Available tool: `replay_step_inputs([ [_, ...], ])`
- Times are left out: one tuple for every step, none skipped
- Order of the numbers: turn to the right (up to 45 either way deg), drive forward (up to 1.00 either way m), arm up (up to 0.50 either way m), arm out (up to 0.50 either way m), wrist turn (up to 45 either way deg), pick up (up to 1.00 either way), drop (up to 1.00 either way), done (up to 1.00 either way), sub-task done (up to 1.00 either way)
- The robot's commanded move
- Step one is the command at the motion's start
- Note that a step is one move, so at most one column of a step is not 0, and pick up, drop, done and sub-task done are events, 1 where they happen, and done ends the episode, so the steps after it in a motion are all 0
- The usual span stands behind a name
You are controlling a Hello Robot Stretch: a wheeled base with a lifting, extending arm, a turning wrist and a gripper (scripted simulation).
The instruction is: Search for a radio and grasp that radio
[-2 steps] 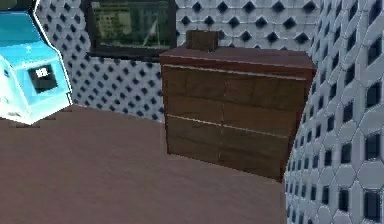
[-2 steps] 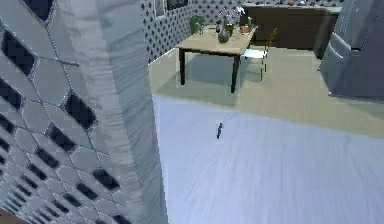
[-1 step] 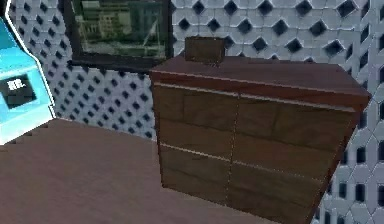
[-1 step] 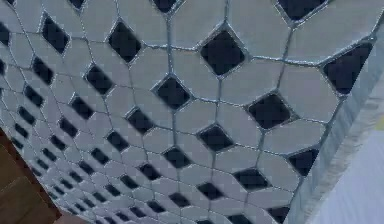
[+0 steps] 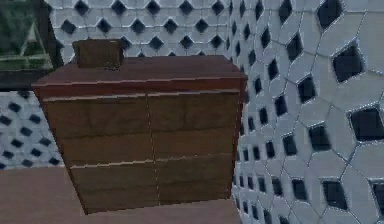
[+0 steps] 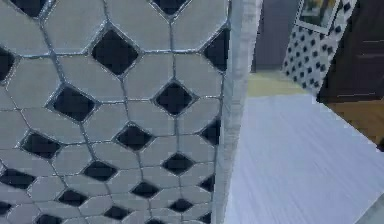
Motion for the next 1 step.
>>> replay_step_inputs([
  [0.0,0.65,0.0,0.0,0.0,0.0,0.0,0.0,0.0],
])
